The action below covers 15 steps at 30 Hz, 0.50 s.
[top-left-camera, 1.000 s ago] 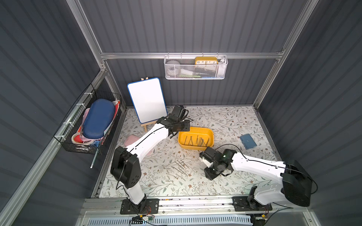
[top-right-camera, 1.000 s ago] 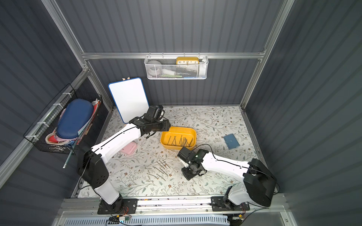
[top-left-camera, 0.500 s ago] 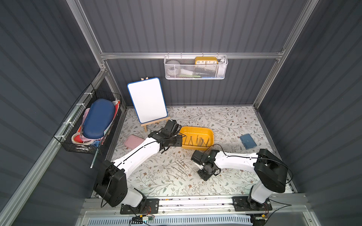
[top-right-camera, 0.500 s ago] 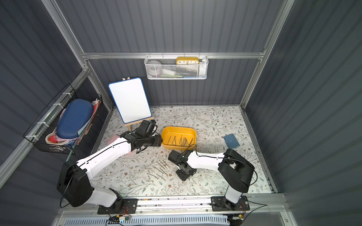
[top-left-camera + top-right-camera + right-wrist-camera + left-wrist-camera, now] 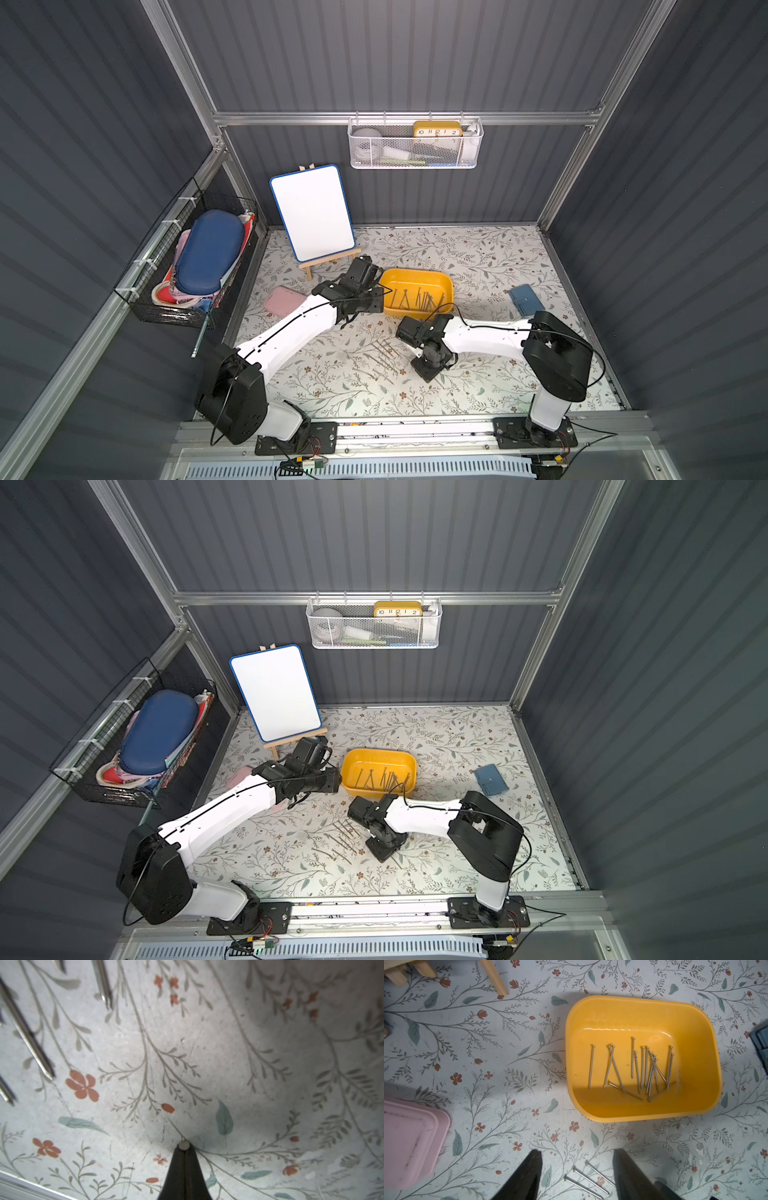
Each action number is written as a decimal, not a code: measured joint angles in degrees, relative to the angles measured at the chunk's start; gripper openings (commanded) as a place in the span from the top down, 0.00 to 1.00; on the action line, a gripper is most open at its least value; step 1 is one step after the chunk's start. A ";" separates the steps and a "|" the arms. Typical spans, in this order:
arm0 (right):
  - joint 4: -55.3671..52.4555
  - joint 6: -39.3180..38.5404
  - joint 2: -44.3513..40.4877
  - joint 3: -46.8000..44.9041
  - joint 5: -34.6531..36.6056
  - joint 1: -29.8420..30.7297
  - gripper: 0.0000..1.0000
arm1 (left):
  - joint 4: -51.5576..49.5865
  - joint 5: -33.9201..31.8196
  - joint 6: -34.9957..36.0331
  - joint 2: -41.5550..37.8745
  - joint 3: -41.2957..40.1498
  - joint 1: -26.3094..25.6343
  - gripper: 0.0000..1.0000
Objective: Put the nails on the desktop into the storage box
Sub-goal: Pick up the nail from the center of the board.
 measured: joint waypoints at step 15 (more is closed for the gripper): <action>-3.15 4.66 -7.45 27.58 -4.13 -23.04 1.00 | -0.35 -1.01 -0.98 -1.86 -2.93 0.00 0.40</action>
